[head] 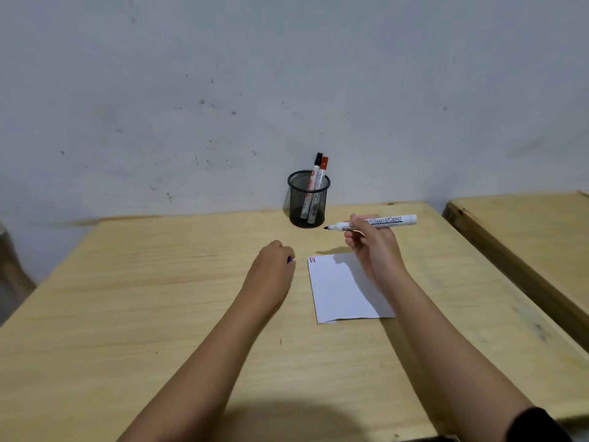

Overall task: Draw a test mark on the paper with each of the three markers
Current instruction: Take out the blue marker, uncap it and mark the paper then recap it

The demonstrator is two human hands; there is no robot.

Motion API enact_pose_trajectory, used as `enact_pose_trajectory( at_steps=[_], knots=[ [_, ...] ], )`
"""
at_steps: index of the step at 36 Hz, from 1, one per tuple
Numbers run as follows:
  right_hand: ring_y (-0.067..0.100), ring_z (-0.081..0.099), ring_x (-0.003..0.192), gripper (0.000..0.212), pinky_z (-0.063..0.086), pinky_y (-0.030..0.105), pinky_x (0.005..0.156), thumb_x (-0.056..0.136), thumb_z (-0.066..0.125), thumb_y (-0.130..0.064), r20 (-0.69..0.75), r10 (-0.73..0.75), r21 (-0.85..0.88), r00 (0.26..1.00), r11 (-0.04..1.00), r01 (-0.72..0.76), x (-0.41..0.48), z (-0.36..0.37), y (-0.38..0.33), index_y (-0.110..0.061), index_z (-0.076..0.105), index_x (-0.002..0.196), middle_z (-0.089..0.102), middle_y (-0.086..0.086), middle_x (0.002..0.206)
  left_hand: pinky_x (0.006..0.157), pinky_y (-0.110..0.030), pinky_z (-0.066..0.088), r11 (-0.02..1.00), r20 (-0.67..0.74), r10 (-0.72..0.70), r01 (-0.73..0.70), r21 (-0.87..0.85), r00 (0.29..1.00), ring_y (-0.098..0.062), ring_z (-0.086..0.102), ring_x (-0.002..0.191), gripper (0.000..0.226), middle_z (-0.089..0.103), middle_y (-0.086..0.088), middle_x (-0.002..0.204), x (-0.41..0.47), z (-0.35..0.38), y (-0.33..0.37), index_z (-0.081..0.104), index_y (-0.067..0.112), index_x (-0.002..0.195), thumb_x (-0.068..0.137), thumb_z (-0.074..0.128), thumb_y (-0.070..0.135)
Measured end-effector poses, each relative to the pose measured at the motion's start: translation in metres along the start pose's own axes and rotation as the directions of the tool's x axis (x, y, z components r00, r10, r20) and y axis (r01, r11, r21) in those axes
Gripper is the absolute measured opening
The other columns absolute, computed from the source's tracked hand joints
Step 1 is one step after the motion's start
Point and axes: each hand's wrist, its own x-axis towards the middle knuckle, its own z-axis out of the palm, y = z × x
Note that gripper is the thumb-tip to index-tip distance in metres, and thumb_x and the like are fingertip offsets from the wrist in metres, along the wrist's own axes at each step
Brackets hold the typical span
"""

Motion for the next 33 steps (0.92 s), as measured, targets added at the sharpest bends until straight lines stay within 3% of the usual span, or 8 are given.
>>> enact_pose_trajectory(
  at_steps=[3,5,7,10,14,18,27,33],
  knots=[
    [0.007,0.055,0.051,0.011,0.049,0.013,0.053,0.090,0.055,-0.003,0.009,0.012,0.012,1.000,1.000,-0.012,-0.009,0.000,-0.001,-0.007,0.056,0.080,0.057,0.004,0.067,0.063,-0.023,0.043,0.940,-0.047,-0.119,0.097,-0.327,0.992,-0.024,0.062,0.080,0.014,0.063,-0.007,0.084,-0.002,-0.002,0.003,0.068,0.005,0.079,0.086,0.056,0.007],
    [0.007,0.055,0.051,0.012,0.049,0.013,0.054,0.090,0.055,-0.002,0.001,0.016,0.025,1.000,1.000,-0.016,-0.013,0.002,-0.001,-0.008,0.056,0.079,0.058,0.003,0.066,0.057,-0.018,0.048,0.728,-0.032,-0.255,0.170,-0.664,0.966,-0.019,0.065,0.073,0.011,0.067,-0.005,0.079,-0.007,-0.005,0.011,0.068,0.006,0.075,0.083,0.060,0.004],
    [0.007,0.055,0.051,0.014,0.050,0.014,0.054,0.089,0.055,0.000,-0.001,0.016,0.040,1.000,0.999,-0.016,-0.018,0.004,-0.002,-0.008,0.056,0.078,0.058,0.002,0.065,0.061,-0.017,0.053,0.479,0.066,-0.301,0.210,-0.852,0.951,-0.015,0.065,0.076,0.005,0.070,-0.002,0.081,-0.011,-0.010,0.019,0.069,0.006,0.083,0.084,0.065,0.005],
    [0.008,0.055,0.052,0.015,0.049,0.014,0.054,0.088,0.054,0.002,0.006,0.015,0.050,1.000,0.999,-0.015,-0.024,0.008,-0.002,-0.008,0.057,0.077,0.056,0.003,0.065,0.081,-0.027,0.055,0.238,0.181,-0.258,0.244,-0.940,0.949,-0.009,0.067,0.086,0.006,0.074,0.003,0.080,-0.014,-0.015,0.022,0.070,0.010,0.090,0.085,0.068,0.012],
    [0.008,0.054,0.051,0.018,0.049,0.015,0.053,0.088,0.053,0.003,0.031,0.004,0.059,1.000,0.998,-0.005,-0.030,0.012,-0.004,-0.008,0.058,0.074,0.057,0.001,0.058,0.076,-0.016,0.053,0.074,0.193,-0.239,0.216,-0.974,0.952,-0.007,0.069,0.085,0.007,0.075,0.003,0.081,-0.015,-0.018,0.027,0.070,0.009,0.089,0.084,0.066,0.007],
    [0.008,0.054,0.052,0.019,0.048,0.015,0.053,0.088,0.053,0.002,0.057,-0.014,0.060,0.998,0.998,0.011,-0.032,0.013,-0.004,-0.009,0.057,0.074,0.059,-0.002,0.056,0.075,-0.013,0.054,0.038,0.166,-0.210,0.178,-0.983,0.963,-0.007,0.070,0.083,0.009,0.075,0.000,0.084,-0.016,-0.020,0.030,0.070,0.006,0.090,0.083,0.066,0.004],
    [0.010,0.053,0.054,0.018,0.047,0.016,0.055,0.088,0.053,0.003,0.152,-0.018,-0.032,0.988,0.999,0.023,-0.033,0.014,-0.001,-0.008,0.056,0.075,0.053,0.009,0.068,0.079,-0.015,0.053,0.149,0.149,-0.134,0.168,-0.974,0.980,-0.010,0.069,0.085,0.009,0.075,-0.001,0.085,-0.018,-0.020,0.034,0.072,0.010,0.088,0.080,0.070,0.009],
    [0.010,0.052,0.055,0.014,0.048,0.016,0.058,0.088,0.055,0.000,0.207,-0.038,-0.002,0.978,0.999,0.039,-0.034,0.016,0.002,-0.008,0.056,0.077,0.053,0.004,0.065,0.082,-0.018,0.055,0.185,0.117,-0.127,0.140,-0.973,0.985,-0.011,0.070,0.082,0.008,0.075,-0.002,0.082,-0.019,-0.026,0.033,0.072,0.009,0.087,0.080,0.069,0.007]
  ],
)
